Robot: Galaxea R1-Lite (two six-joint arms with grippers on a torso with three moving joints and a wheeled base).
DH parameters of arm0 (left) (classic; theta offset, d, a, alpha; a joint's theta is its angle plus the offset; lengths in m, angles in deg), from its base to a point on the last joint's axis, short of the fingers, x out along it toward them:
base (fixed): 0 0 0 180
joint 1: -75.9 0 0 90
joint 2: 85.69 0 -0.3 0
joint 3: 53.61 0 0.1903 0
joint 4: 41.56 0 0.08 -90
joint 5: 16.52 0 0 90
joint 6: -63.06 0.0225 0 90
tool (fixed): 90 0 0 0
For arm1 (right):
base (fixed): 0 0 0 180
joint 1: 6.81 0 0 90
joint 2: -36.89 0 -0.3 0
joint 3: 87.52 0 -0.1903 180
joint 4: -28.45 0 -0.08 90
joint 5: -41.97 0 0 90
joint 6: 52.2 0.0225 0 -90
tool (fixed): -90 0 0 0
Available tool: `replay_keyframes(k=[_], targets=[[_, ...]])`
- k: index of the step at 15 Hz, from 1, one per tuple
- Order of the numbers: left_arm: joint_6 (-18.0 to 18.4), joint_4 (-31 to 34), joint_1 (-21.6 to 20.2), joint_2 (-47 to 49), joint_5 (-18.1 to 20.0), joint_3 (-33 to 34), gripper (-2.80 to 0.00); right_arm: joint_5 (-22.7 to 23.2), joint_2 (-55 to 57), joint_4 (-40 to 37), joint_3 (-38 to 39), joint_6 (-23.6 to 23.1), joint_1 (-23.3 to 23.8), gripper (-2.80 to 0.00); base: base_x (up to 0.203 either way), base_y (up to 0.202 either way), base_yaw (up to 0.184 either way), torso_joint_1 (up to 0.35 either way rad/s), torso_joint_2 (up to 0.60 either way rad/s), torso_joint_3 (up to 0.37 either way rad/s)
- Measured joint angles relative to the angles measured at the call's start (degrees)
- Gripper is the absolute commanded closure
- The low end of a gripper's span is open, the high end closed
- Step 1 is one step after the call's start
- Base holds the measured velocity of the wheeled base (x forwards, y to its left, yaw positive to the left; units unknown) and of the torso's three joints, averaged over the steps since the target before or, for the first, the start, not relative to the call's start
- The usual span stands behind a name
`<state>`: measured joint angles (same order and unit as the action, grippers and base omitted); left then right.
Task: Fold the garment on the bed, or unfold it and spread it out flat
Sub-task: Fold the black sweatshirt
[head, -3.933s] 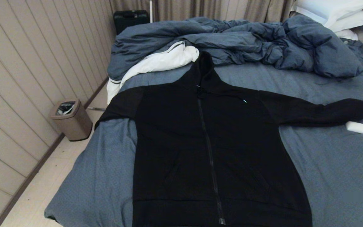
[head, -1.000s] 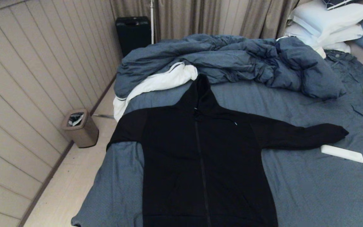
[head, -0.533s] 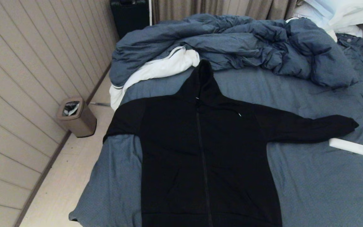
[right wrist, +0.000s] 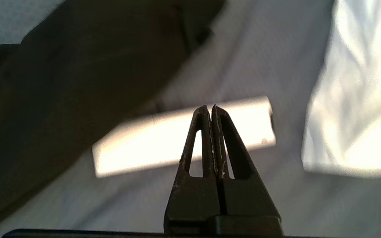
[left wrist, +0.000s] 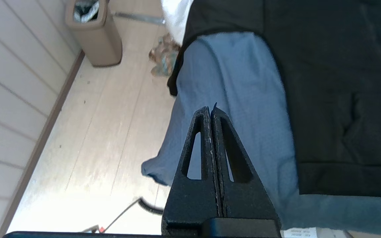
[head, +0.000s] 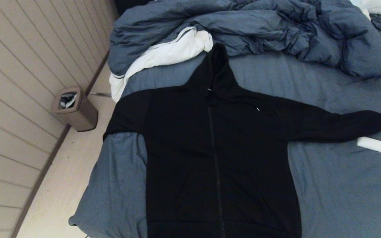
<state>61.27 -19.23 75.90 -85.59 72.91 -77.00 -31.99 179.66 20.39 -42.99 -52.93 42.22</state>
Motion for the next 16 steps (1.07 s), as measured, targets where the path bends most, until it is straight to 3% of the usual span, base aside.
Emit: replay_keyframes(k=[3,8,9,16], targets=[[0.0,0.0,0.0,0.0,0.0,0.0,0.0,0.0,1.0,5.0,0.0,-3.8,-1.1,0.0,0.0,0.0,0.0,0.001,0.0,-0.198],[0.1,0.0,0.0,0.0,0.0,0.0,0.0,0.3,0.4,5.1,0.0,-4.0,-2.1,0.0,0.0,0.0,0.0,0.002,0.0,-0.111],[0.1,0.0,0.0,0.0,0.0,0.0,0.0,0.4,-0.1,5.2,0.0,-3.9,-2.1,-2.8,0.0,0.0,0.0,0.0,0.0,0.0],[0.1,0.0,0.0,0.0,0.0,0.0,0.0,-0.1,-1.6,8.2,-0.1,-3.4,-2.2,-2.8,0.0,0.0,0.0,0.0,0.0,0.0]])
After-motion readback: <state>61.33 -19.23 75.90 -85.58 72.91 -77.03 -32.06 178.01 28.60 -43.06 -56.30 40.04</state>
